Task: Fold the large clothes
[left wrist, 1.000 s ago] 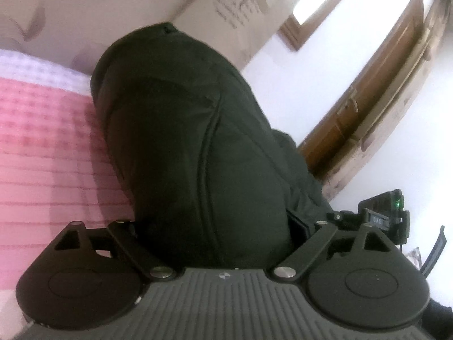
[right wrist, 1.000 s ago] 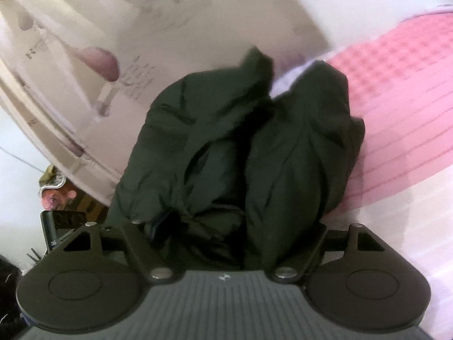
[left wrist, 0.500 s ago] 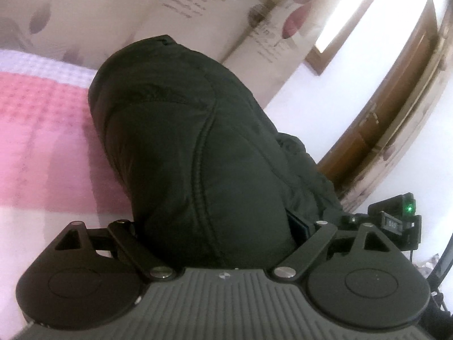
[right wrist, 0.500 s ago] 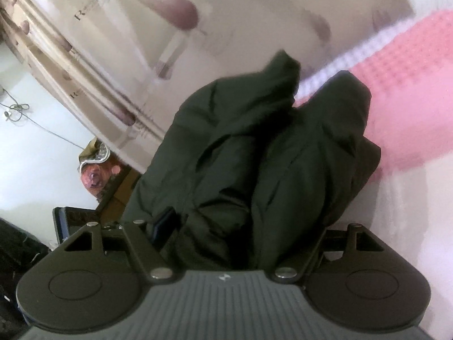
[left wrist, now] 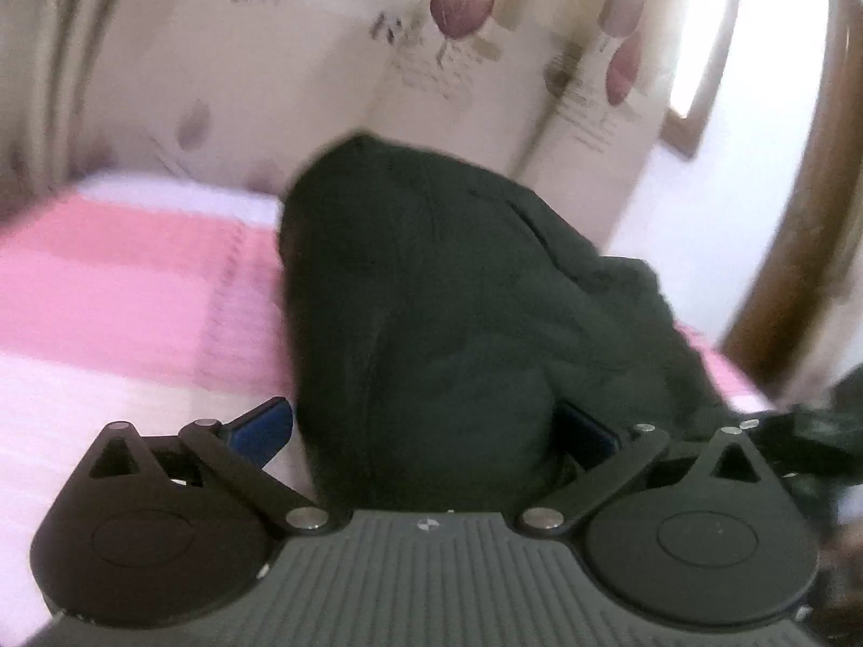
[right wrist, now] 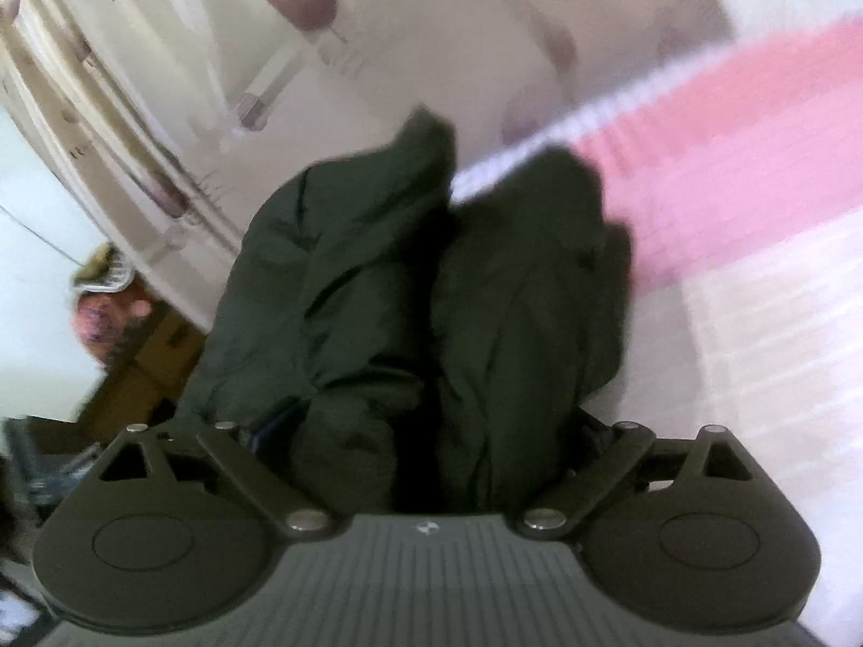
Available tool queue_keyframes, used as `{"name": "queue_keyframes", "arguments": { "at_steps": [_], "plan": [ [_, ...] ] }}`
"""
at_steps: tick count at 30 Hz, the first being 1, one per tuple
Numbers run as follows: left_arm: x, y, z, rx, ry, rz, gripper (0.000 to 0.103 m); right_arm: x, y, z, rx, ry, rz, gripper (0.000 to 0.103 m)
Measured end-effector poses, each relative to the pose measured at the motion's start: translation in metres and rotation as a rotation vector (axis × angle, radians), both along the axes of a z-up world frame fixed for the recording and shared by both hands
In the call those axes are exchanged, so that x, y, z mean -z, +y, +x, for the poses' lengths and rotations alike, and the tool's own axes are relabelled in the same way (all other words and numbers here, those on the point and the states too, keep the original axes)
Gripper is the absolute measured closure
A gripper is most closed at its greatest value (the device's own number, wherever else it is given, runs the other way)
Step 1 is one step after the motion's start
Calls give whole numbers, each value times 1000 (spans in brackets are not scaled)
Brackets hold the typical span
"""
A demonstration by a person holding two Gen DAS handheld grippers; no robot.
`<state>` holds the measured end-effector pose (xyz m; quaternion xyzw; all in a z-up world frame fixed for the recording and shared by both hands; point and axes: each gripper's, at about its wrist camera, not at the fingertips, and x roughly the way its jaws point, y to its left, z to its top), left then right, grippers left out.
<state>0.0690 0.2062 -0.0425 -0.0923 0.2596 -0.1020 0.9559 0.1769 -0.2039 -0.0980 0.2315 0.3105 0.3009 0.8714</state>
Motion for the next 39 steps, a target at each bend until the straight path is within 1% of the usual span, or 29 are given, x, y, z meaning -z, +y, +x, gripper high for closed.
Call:
{"name": "queue_keyframes", "arguments": {
  "at_steps": [1, 4, 5, 6, 8, 10, 13, 14, 17, 21, 22, 23, 24, 25, 26, 28, 30, 33, 35, 39],
  "plan": [
    [-5, -5, -7, -28, -27, 42, 0, -8, 1, -9, 31, -42, -37, 7],
    [-20, -16, -31, -109, -117, 137, 0, -34, 4, -55, 123, -200, -141, 7],
    [-26, -18, -37, -132, -141, 154, 0, -43, 6, -73, 151, -258, -172, 4],
    [-32, -21, -44, -149, -160, 159, 0, -50, 8, -89, 171, -309, -200, 0],
    [-46, -26, -52, -176, -181, 162, 0, -66, 16, -121, 193, -412, -246, 0],
    [-61, -35, -66, -236, -229, 203, 0, -79, 25, -150, 184, -483, -268, 0],
    [-85, -56, -86, -360, -315, 300, 0, -94, 36, -185, 174, -527, -267, 0],
    [-92, -61, -94, -371, -345, 313, 0, -97, 38, -189, 171, -529, -264, 0],
    [-115, -70, -117, -362, -398, 312, 0, -104, 40, -208, 167, -545, -257, 0],
    [-139, -83, -145, -404, -469, 337, 0, -112, 50, -236, 167, -547, -242, 0],
    [-144, -84, -153, -411, -514, 318, 0, -114, 52, -240, 166, -549, -236, 0],
    [-147, -82, -159, -412, -540, 284, 0, -116, 54, -247, 162, -550, -235, 0],
    [-151, -81, -162, -408, -543, 240, 0, -117, 56, -252, 163, -553, -238, 0],
    [-155, -81, -163, -401, -529, 208, 0, -118, 55, -258, 167, -556, -240, 0],
    [-158, -82, -161, -401, -509, 200, 0, -118, 55, -262, 168, -557, -239, 0],
    [-161, -86, -162, -429, -467, 204, 0, -119, 58, -269, 165, -557, -238, 0],
    [-160, -88, -162, -441, -450, 209, 0, -119, 59, -278, 173, -565, -243, 0],
    [-155, -87, -159, -398, -400, 191, 0, -117, 68, -288, 175, -568, -256, 0],
    [-149, -85, -156, -376, -364, 177, 0, -115, 64, -292, 172, -564, -258, 0],
    [-133, -82, -150, -366, -323, 168, 0, -109, 76, -307, 171, -550, -267, 0]
  ]
}}
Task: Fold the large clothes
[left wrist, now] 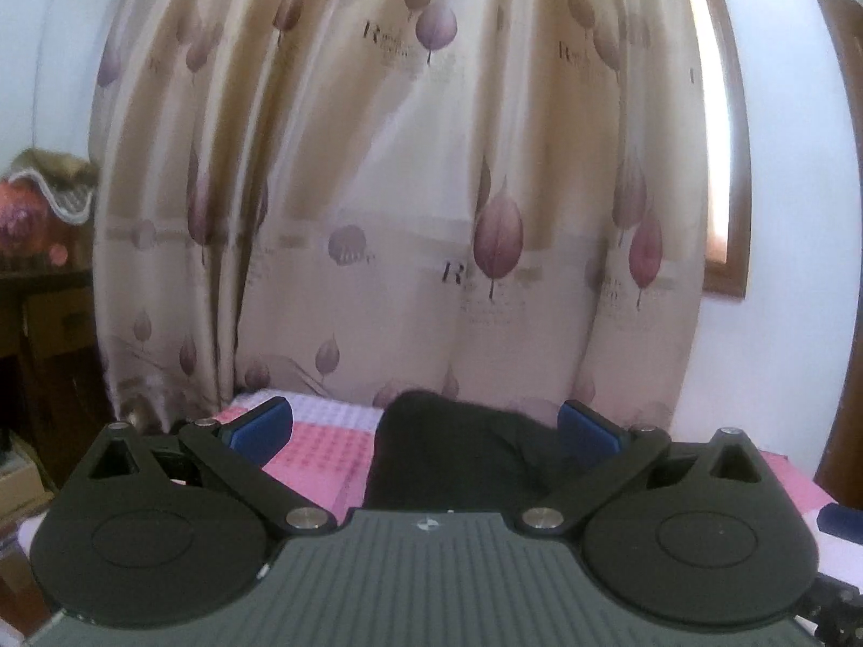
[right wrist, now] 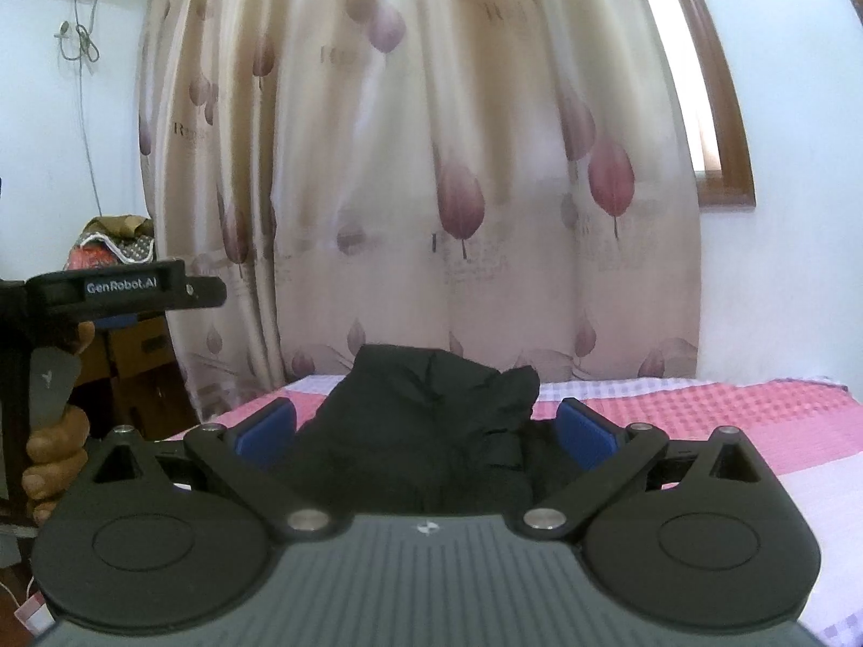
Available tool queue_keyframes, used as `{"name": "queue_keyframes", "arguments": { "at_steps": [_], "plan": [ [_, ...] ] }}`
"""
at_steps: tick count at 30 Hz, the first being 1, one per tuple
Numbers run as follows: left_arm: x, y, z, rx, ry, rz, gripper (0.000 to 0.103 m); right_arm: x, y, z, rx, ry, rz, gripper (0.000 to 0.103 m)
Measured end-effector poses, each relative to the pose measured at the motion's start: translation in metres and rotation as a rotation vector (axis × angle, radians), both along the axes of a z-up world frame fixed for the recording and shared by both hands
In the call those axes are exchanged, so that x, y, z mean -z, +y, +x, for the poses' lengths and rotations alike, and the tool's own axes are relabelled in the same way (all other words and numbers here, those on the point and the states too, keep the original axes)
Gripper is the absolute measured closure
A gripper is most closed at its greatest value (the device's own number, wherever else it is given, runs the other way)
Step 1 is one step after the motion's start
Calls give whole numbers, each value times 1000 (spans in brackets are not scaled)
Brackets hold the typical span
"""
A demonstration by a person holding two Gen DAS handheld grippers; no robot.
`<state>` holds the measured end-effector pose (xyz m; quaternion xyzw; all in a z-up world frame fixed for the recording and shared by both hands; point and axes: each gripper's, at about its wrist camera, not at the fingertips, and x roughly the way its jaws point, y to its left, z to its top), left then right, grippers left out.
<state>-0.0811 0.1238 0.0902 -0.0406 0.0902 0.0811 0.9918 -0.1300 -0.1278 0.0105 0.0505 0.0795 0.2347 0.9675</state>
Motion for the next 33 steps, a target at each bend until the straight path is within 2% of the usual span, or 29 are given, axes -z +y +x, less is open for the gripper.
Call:
{"name": "queue_keyframes", "arguments": {
  "at_steps": [15, 22, 25, 26, 33],
  "plan": [
    [52, -4, 18, -1, 109, 51, 0, 43, 58, -32, 117, 74, -104, 0],
    [68, -7, 17, 44, 68, 51, 0, 56, 73, -61, 133, 113, -99, 0],
    [71, -9, 19, 56, 83, 54, 0, 60, 81, -75, 138, 117, -101, 0],
    [72, -9, 20, 53, 84, 57, 0, 62, 68, -44, 137, 119, -100, 0],
    [75, -11, 22, 43, 100, 66, 0, 60, 127, -173, 176, 105, -122, 0]
  ]
}}
